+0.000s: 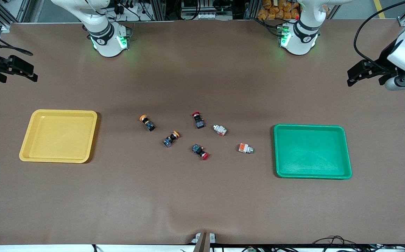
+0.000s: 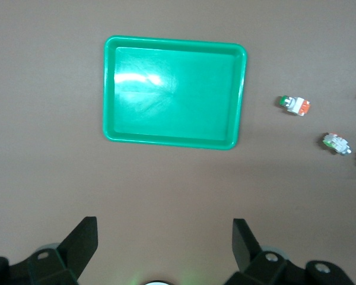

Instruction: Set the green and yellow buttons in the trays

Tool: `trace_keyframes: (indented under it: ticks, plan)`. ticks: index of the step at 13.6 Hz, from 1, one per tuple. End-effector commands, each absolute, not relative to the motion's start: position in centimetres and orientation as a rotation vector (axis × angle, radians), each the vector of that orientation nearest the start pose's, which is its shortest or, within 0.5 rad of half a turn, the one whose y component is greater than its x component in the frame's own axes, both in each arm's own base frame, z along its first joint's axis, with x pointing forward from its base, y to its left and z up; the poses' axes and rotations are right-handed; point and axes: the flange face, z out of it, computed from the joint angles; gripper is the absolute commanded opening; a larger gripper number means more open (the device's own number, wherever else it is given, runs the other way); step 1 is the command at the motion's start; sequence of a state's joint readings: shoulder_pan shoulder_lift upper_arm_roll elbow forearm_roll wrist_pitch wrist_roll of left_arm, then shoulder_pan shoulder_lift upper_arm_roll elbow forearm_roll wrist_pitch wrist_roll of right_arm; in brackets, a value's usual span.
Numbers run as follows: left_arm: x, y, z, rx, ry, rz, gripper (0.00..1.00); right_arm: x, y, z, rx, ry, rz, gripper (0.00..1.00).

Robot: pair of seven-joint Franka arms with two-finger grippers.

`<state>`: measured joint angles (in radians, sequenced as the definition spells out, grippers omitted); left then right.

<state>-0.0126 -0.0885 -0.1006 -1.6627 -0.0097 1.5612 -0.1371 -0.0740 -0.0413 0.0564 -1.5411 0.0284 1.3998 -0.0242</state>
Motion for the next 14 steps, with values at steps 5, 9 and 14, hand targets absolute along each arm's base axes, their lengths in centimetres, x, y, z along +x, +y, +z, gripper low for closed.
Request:
trace_keyframes:
  ticks: [5, 9, 14]
  plan:
    - [52.9, -6.5, 63.2, -3.161, -0.033, 0.036, 1.00, 52.6, -0.7, 65.0, -3.116, -0.012, 0.160, 1.00]
    - [56.6, -9.2, 58.5, -3.218, -0.118, 0.144, 1.00, 52.9, -1.0, 64.8, -3.108, 0.001, 0.156, 1.00]
    - [61.2, -19.1, 50.7, -3.169, -0.220, 0.219, 1.00, 56.4, -1.0, 61.3, -3.082, -0.004, 0.208, 1.00]
